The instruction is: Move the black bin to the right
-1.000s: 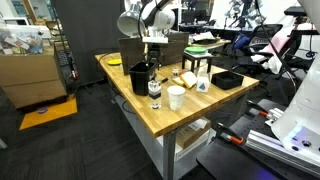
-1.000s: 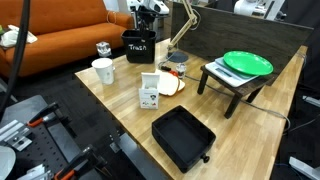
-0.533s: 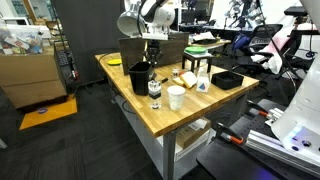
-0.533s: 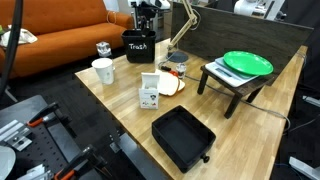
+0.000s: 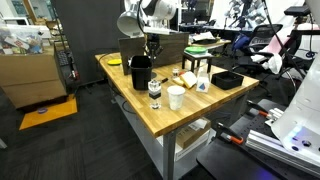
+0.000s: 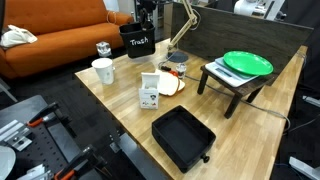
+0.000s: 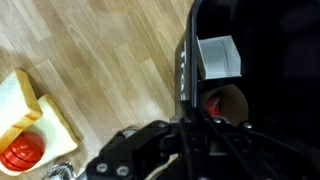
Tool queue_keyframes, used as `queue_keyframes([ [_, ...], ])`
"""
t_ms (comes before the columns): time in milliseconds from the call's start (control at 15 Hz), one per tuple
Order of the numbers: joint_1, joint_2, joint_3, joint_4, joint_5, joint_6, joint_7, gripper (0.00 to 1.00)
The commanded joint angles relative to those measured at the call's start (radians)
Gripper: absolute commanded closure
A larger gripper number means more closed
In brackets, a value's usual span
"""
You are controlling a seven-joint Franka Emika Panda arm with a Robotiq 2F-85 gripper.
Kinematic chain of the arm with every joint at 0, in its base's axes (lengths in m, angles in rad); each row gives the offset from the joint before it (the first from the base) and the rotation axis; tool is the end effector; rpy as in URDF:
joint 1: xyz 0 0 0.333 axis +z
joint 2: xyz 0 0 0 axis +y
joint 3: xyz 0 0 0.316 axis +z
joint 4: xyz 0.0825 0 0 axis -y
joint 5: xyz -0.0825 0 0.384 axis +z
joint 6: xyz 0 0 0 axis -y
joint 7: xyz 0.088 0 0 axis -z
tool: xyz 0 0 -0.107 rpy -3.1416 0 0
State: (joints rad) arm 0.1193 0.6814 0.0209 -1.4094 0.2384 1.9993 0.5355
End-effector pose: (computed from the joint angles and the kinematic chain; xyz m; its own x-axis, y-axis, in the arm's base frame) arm 0.7075 0.1115 0.2944 0.8623 -0.4654 -0.1995 -0.4946 -0.8586 -0.1348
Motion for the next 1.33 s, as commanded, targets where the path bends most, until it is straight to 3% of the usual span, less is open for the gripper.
queue_keyframes([
  [0,-0.001,-0.076,-0.011,-0.088,-0.039,0.006,-0.085,0.98],
  [733,-0.028,-0.269,-0.065,-0.345,-0.303,0.017,-0.301,0.98],
  [800,-0.030,-0.224,-0.062,-0.290,-0.282,-0.010,-0.263,0.92],
  [1267,-0.031,-0.243,-0.061,-0.317,-0.293,-0.004,-0.281,0.92],
])
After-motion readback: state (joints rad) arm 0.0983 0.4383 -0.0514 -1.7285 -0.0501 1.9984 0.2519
